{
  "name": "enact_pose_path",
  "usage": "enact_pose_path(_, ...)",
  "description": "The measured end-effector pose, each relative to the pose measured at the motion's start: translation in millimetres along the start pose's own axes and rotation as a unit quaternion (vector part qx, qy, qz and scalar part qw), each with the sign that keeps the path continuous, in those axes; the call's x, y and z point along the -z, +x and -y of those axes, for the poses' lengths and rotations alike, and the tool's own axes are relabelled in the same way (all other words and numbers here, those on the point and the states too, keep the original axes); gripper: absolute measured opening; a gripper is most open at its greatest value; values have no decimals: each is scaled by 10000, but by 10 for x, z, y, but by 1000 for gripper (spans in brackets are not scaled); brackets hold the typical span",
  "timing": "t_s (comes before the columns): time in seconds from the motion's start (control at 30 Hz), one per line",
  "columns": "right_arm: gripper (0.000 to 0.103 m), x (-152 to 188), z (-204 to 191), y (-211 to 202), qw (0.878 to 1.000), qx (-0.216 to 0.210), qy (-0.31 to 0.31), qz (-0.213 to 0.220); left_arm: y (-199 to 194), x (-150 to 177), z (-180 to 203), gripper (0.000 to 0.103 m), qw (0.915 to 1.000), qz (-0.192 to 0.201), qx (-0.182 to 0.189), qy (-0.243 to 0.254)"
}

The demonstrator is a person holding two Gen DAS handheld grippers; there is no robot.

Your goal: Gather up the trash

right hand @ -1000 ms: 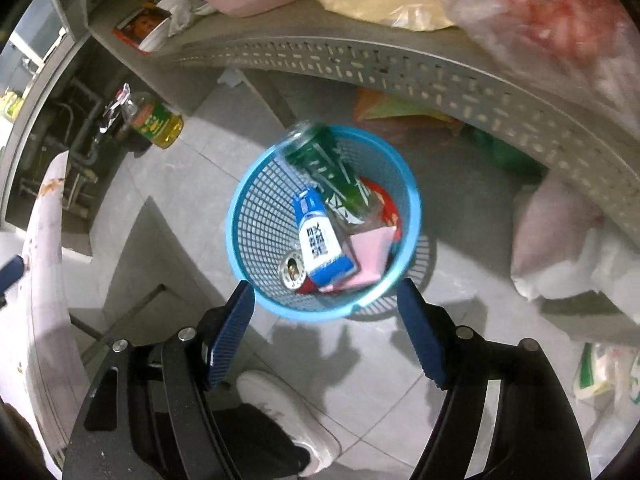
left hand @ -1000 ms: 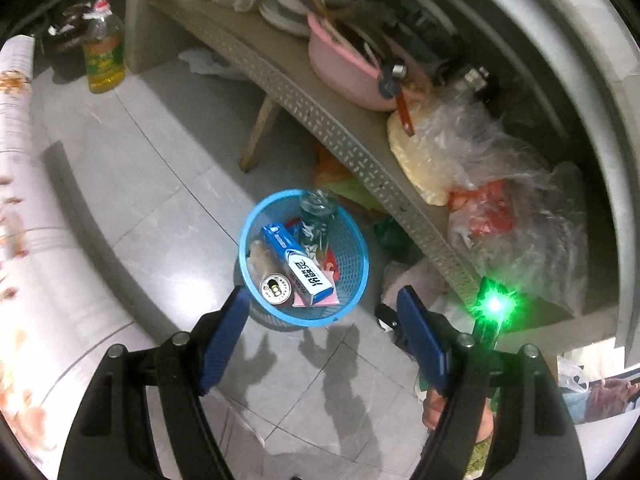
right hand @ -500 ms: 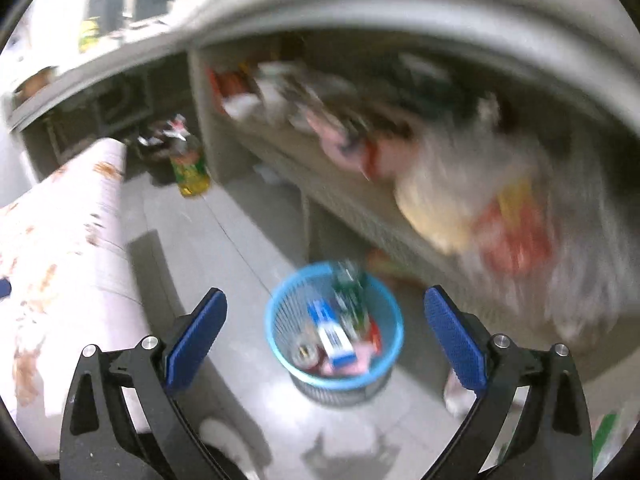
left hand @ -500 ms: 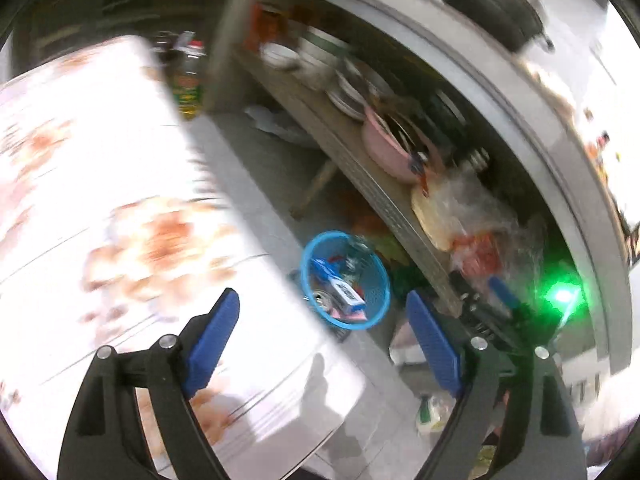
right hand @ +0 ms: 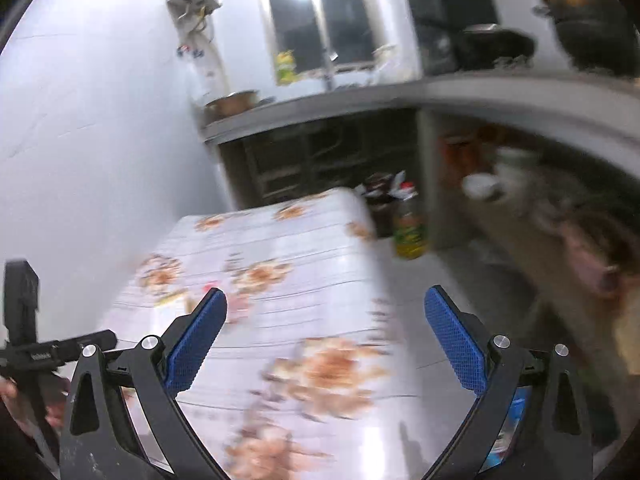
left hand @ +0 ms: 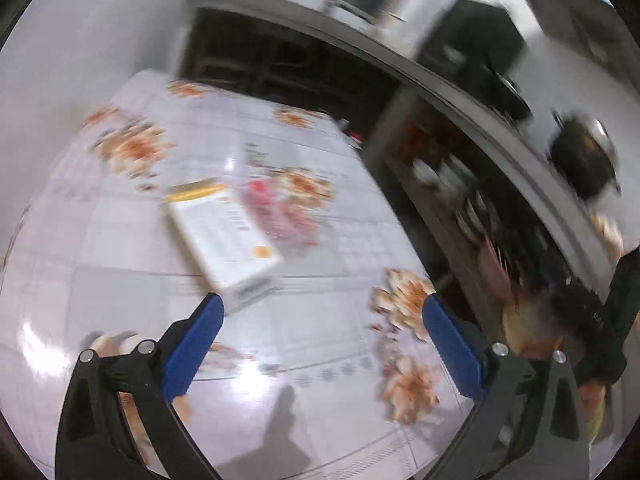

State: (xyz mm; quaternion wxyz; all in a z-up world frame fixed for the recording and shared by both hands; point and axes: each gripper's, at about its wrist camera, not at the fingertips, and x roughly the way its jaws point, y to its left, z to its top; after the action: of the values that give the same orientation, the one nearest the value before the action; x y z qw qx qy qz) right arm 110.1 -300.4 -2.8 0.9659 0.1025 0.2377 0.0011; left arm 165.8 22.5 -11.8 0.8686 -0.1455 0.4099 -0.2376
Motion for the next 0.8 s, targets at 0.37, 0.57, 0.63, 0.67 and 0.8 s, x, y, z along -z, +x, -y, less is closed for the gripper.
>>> enact_pose_path(0.37, 90, -43, -480, 1464, 9760, -660, 707, -1950, 842, -629, -601, 97, 9851, -255, -1517, -771)
enact_pose_path(0.57, 71, -70, -750, 2271, 9554, -735, 162, -2857, 1247, -739, -608, 97, 9785, -444, -1963, -443)
enact_pose_path(0.63, 65, -25, -858, 2453, 9479, -825, 4, -3077, 1327, -737, -622, 97, 9763, -512, -2075, -356)
enact_pose_path(0.67, 64, -1, -945, 2530, 9445, -851, -159, -3169, 1359, -738, -636, 95, 9757, -527, -2100, -332)
enact_pose_path(0.8, 53, 124, -1201, 2710, 9311, -841, -746, -3470, 1396, -674, -678, 88, 9781, -527, -2005, -157)
